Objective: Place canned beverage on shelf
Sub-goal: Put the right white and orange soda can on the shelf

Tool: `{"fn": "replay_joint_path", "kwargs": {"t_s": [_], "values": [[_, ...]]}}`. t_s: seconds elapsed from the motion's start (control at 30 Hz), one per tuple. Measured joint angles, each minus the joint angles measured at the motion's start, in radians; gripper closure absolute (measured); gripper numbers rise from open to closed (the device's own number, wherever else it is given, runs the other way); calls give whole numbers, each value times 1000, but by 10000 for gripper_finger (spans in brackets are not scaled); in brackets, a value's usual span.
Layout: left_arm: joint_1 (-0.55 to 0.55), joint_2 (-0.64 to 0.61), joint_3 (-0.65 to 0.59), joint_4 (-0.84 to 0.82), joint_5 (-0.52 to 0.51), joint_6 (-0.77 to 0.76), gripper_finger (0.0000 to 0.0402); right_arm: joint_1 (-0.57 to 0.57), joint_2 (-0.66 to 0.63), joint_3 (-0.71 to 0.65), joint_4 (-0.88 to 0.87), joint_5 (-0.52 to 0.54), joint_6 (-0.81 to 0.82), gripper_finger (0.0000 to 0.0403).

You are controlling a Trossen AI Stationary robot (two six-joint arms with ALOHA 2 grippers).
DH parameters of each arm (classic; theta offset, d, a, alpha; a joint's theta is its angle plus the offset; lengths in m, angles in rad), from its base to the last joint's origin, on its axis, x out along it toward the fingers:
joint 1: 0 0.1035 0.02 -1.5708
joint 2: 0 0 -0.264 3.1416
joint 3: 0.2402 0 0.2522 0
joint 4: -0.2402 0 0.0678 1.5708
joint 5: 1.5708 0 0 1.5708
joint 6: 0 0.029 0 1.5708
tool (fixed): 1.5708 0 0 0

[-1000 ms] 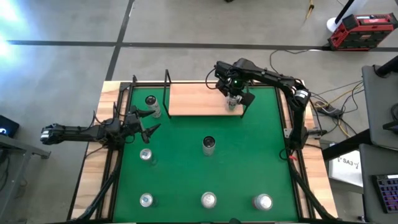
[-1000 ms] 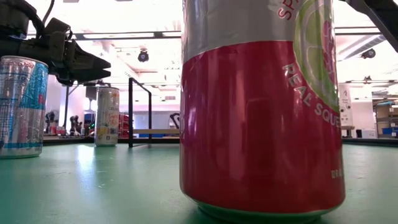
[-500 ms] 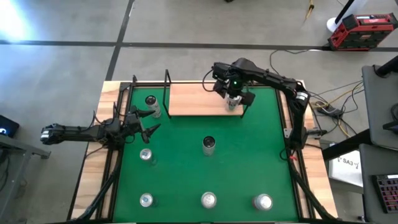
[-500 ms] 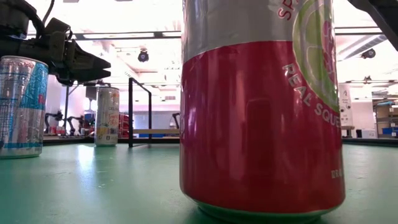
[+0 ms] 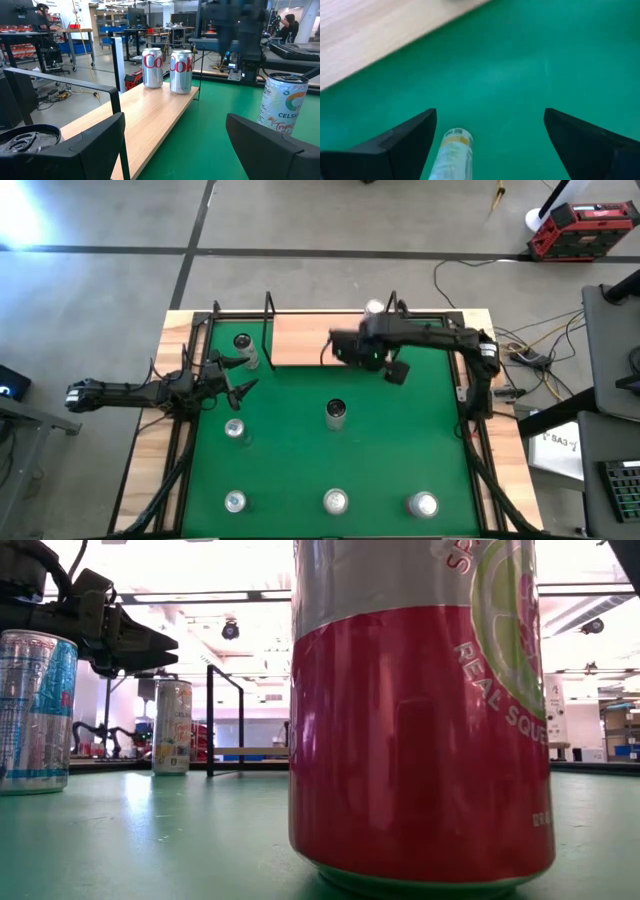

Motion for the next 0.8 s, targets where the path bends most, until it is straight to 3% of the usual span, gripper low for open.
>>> {"fn": "replay_joint_path", "kwargs": {"t_s": [0.6, 0.8], "values": [[0, 0, 0, 0, 0, 0, 70, 564, -3, -67, 2, 13, 899, 44], [0, 0, 0, 0, 0, 0, 70, 732, 1, -67, 16, -37, 1161, 44]]}}
